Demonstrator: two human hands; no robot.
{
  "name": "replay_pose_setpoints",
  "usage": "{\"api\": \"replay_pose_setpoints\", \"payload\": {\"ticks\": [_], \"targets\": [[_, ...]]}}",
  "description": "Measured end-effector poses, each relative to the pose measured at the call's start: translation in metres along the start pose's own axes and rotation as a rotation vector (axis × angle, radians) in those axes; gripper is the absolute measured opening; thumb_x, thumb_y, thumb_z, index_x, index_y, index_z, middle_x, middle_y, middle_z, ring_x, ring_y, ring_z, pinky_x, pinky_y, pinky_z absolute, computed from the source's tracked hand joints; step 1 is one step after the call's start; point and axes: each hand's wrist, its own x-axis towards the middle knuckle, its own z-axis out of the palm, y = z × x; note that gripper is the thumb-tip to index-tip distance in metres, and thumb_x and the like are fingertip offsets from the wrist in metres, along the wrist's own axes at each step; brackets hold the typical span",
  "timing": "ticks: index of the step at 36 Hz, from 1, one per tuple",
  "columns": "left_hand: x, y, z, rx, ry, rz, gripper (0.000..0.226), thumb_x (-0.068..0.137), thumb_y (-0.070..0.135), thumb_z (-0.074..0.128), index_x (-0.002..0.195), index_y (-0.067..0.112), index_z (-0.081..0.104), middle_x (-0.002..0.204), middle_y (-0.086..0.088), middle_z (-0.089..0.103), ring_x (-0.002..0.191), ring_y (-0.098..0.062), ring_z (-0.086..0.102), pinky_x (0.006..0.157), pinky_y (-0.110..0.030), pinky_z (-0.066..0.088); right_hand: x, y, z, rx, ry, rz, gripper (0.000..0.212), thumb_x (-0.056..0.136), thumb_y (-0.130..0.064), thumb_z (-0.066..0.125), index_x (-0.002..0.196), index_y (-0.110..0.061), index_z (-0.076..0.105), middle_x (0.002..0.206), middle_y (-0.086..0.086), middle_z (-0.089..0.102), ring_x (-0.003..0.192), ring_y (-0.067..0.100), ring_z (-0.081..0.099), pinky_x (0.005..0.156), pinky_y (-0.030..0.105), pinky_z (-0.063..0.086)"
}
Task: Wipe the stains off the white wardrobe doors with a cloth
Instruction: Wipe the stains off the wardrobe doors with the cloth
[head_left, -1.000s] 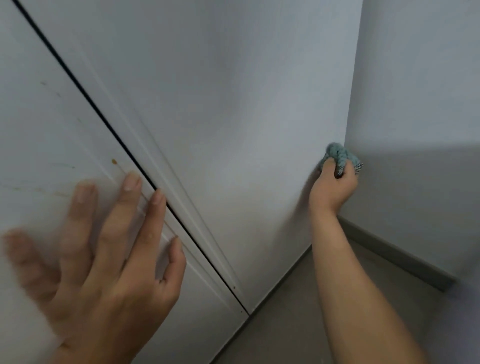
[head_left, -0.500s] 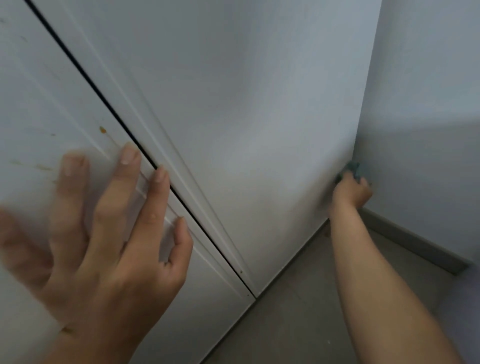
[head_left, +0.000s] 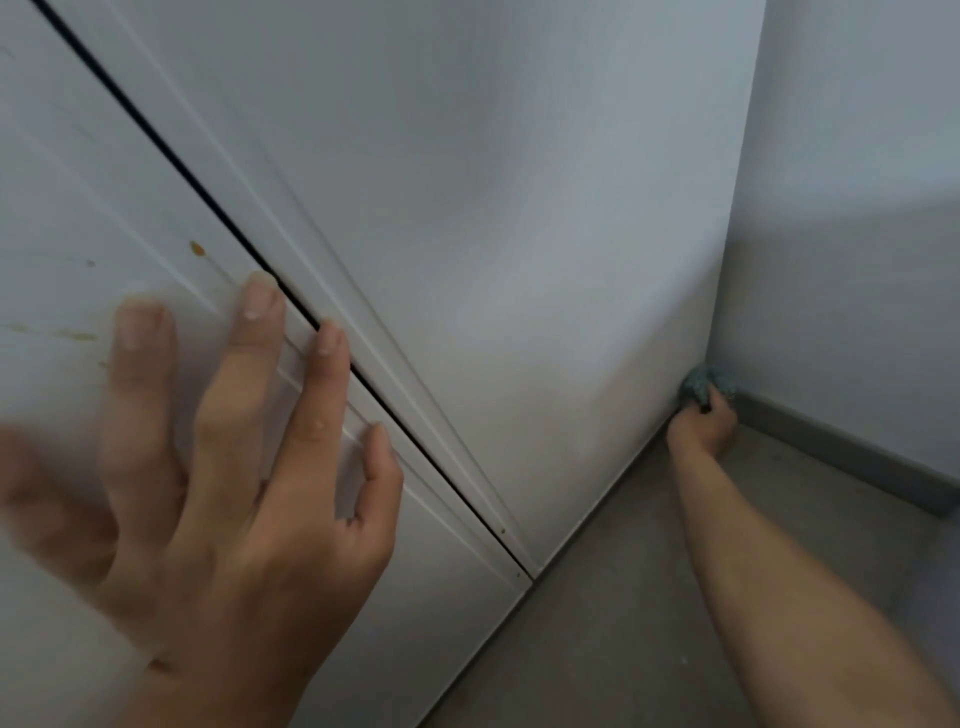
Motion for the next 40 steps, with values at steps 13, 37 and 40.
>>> {"api": "replay_pose_setpoints", "payload": {"ticks": [13,37,40], "targets": [[-0.012,-0.016,0.011,0.011,-0.155,0.02,0.056,0.105,0.024,0.055,0.154,0.003,0.04,0.166,-0.021,0.023,0.147,-0.057,0.028,0.112,-0.064,0.039,-0.058,0.024,-0.009,0.099,-0.05,0.032,0.042,0.087,0.017,0.051,0.126,0.007,0.064,0.132,0.02,0.064,0.122,0.029,0.061,0.092,0.007,0.037],[-0.007,-0.005,0.019,-0.082,0.058,-0.015,0.076,0.099,0.031,0.062,0.163,0.033,0.021,0.171,0.011,0.018,0.141,-0.042,0.048,0.095,-0.077,0.045,-0.12,0.013,-0.028,-0.11,-0.119,0.052,0.047,0.088,0.009,0.053,0.129,-0.009,0.068,0.131,0.017,0.066,0.119,0.033,0.063,0.097,0.023,0.042],[-0.006,-0.005,0.018,-0.057,0.067,0.003,0.072,0.099,0.03,0.062,0.162,0.031,0.027,0.171,0.011,0.018,0.14,-0.044,0.049,0.094,-0.077,0.046,-0.118,0.019,-0.032,-0.141,-0.139,0.035,0.048,0.086,0.009,0.054,0.128,-0.009,0.069,0.129,0.018,0.067,0.119,0.034,0.064,0.103,0.029,0.044]]}}
